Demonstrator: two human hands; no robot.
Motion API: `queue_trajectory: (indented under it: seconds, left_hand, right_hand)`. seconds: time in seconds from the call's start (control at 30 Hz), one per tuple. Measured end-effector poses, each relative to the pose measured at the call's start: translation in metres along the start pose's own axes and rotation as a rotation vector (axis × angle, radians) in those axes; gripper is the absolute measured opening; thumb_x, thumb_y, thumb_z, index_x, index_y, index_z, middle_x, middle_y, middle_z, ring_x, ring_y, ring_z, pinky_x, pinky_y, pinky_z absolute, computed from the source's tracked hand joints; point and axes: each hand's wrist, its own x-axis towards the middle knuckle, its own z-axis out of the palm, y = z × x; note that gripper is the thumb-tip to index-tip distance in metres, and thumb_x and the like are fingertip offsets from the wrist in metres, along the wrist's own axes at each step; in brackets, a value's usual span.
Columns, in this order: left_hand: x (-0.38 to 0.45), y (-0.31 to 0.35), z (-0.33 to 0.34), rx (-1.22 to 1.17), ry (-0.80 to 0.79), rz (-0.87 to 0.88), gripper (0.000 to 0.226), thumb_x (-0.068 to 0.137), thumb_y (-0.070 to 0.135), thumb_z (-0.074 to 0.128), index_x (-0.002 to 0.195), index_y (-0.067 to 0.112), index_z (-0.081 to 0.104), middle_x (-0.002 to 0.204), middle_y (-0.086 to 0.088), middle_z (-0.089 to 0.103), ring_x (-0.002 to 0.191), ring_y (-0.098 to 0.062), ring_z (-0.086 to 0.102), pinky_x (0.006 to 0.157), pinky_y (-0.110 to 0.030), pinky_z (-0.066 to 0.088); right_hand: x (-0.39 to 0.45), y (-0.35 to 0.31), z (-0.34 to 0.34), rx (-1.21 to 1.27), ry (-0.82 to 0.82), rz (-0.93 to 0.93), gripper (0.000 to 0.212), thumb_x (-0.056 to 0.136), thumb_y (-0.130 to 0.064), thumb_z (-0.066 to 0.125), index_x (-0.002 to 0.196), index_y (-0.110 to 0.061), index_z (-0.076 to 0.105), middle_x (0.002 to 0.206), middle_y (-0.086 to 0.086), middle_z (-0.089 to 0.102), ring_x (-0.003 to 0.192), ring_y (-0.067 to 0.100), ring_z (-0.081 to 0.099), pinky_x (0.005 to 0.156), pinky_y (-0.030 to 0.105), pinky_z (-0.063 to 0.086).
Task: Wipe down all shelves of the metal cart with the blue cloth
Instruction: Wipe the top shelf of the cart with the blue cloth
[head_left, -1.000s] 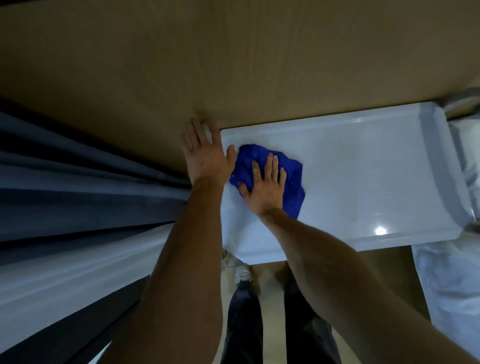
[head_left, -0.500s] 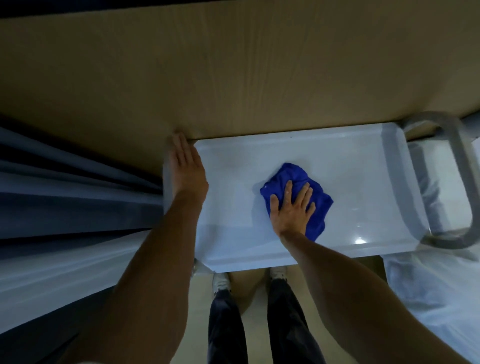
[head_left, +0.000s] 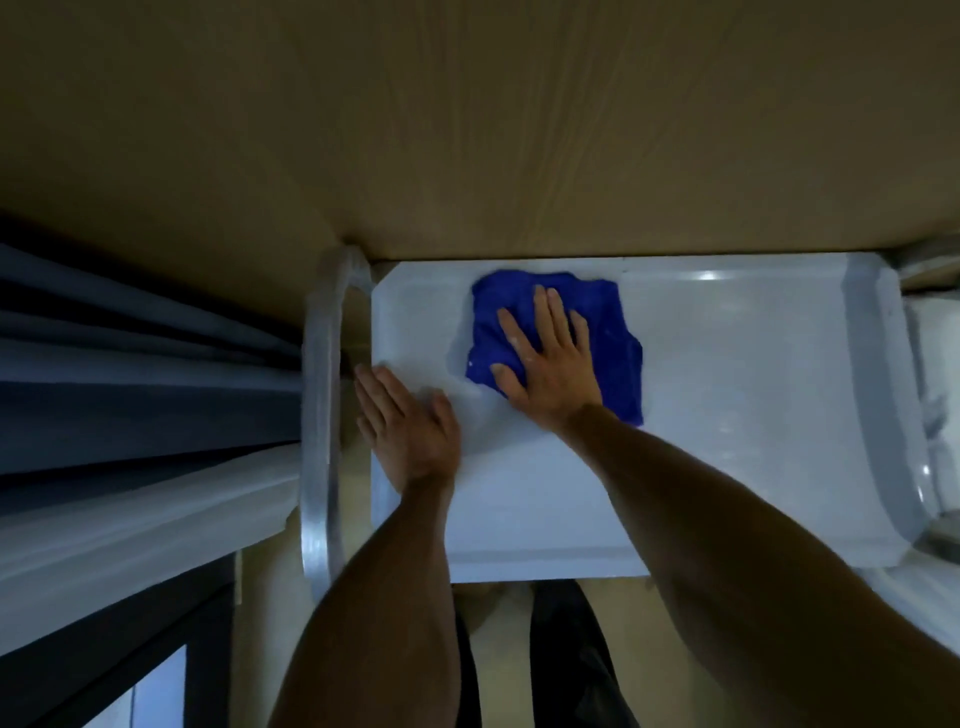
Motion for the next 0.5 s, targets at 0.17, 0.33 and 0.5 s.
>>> queue_trajectory:
  seconds: [0.17, 0.33, 0.5]
  left_hand:
    - [0.002, 0.000, 0.003, 0.032, -0.019, -0.021, 0.074, 0.098, 0.045, 0.036, 0.155, 0.005, 0.012, 0.161, -0.019, 0.015, 0.145, -0.036, 0.025, 0.115, -0.048, 0.026]
    - [0.001, 0.001, 0.002, 0.030, -0.004, -0.019, 0.073, 0.097, 0.045, 0.033, 0.155, 0.005, 0.013, 0.160, -0.020, 0.017, 0.144, -0.036, 0.026, 0.115, -0.049, 0.026]
    - [-0.001, 0.004, 0.000, 0.021, -0.019, -0.028, 0.074, 0.098, 0.045, 0.040, 0.155, 0.006, 0.014, 0.158, -0.021, 0.021, 0.142, -0.038, 0.029, 0.114, -0.049, 0.026]
  right_hand:
    - [0.055, -0.046, -0.002, -0.028, 0.056, -0.061, 0.076, 0.094, -0.067, 0.028, 0.157, -0.024, 0.025, 0.161, 0.031, 0.007, 0.150, 0.043, 0.005, 0.119, 0.058, 0.011]
    - [0.046, -0.042, -0.006, 0.006, 0.069, 0.025, 0.071, 0.098, -0.063, 0.025, 0.156, -0.023, 0.027, 0.163, 0.023, 0.010, 0.152, 0.036, 0.008, 0.121, 0.053, 0.010]
    - [0.031, -0.053, -0.007, 0.064, 0.036, 0.242, 0.066, 0.101, -0.058, 0.013, 0.158, -0.026, 0.015, 0.166, 0.013, -0.001, 0.153, 0.029, -0.002, 0.122, 0.051, 0.003]
